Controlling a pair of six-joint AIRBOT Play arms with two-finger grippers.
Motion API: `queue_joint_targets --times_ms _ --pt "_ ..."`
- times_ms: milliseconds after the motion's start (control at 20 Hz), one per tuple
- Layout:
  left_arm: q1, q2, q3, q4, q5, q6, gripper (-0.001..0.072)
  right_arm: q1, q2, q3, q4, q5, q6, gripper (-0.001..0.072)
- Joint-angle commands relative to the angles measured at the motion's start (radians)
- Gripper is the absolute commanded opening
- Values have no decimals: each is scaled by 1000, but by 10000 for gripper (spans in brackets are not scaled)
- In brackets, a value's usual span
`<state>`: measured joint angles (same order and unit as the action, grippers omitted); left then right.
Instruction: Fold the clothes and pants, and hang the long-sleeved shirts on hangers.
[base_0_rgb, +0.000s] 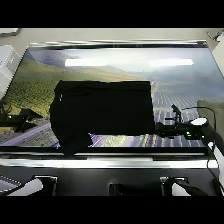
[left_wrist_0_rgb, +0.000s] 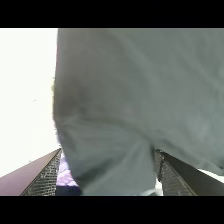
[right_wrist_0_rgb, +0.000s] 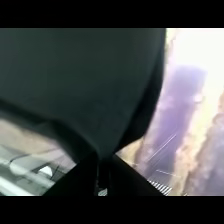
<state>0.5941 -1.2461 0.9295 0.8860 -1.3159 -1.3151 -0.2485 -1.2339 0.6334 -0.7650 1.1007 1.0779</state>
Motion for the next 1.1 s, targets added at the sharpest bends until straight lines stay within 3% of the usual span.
queue_joint_targets --times_ms 0,150,300,850,900,950,1000,1050 --pt "98 -11 -150 -120 84 177 655 2 55 1 6 57 20 34" --pt "108 -59 -227 -150 131 257 654 2 78 1 5 95 36 34" --pt "97 -129 -238 -213 129 318 608 2 100 1 5 97 52 34" --pt "-50 -213 -238 -270 221 323 604 2 103 1 21 103 71 34" --pt "-66 -212 -237 -270 233 320 458 2 106 1 23 102 71 34" --pt "-72 -212 -234 -271 232 319 224 2 111 1 24 101 71 33" --pt "-72 -211 -231 -284 229 319 68 2 119 2 26 101 71 33" --pt "-72 -209 -223 -301 218 317 18 2 130 3 29 101 70 33"
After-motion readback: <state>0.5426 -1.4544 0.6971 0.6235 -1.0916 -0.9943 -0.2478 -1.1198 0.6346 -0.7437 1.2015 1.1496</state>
